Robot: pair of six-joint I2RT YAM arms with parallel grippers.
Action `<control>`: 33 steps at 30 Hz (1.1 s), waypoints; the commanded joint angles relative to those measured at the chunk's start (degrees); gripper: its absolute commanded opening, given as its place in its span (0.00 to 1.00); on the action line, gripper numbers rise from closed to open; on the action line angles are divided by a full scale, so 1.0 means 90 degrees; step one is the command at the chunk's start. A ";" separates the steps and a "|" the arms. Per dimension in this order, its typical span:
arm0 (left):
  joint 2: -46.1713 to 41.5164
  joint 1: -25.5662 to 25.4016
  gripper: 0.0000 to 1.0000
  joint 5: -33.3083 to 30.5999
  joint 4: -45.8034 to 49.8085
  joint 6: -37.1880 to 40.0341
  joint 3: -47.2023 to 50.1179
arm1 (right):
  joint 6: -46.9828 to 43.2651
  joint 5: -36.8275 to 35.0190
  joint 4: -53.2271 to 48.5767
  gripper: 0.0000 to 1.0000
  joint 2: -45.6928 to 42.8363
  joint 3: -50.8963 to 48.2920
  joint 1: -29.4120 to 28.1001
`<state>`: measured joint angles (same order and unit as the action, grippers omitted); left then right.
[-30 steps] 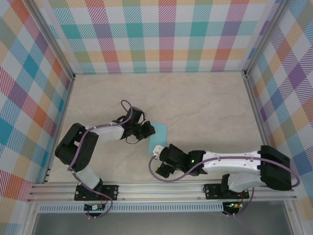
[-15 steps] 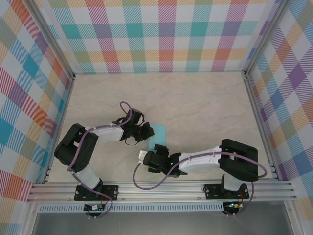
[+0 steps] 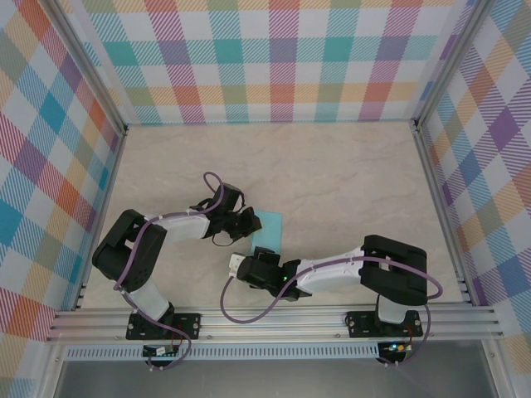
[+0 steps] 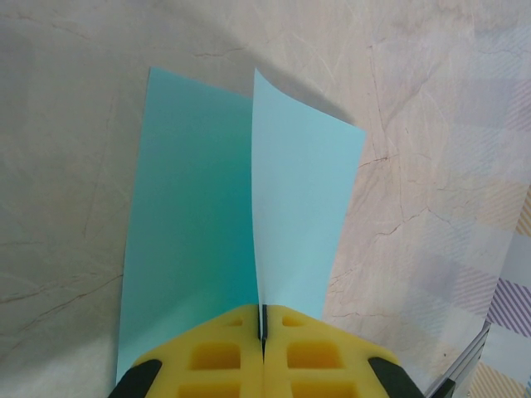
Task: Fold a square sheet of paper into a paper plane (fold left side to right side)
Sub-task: Third fold the triangle at the center of the table.
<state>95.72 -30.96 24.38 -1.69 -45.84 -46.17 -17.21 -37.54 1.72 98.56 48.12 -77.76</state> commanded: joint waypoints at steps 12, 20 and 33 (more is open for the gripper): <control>-0.0013 0.0042 0.03 -0.0170 0.0117 0.0003 0.0074 | 0.0516 0.0351 -0.0375 0.13 -0.0241 0.0029 -0.0048; -0.0338 0.0043 0.20 -0.0464 0.0685 0.0295 0.0052 | 0.1097 0.0970 -0.0473 0.01 -0.0632 -0.0483 0.0163; -0.1513 0.0120 0.52 -0.1090 0.2259 0.1145 -0.0181 | 0.1476 0.2007 -0.0470 0.00 -0.0945 -0.0712 0.0726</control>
<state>84.09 -30.65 16.40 13.32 -38.70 -46.11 -6.74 -22.87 -2.04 92.14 42.76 -71.92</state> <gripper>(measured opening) 0.520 0.046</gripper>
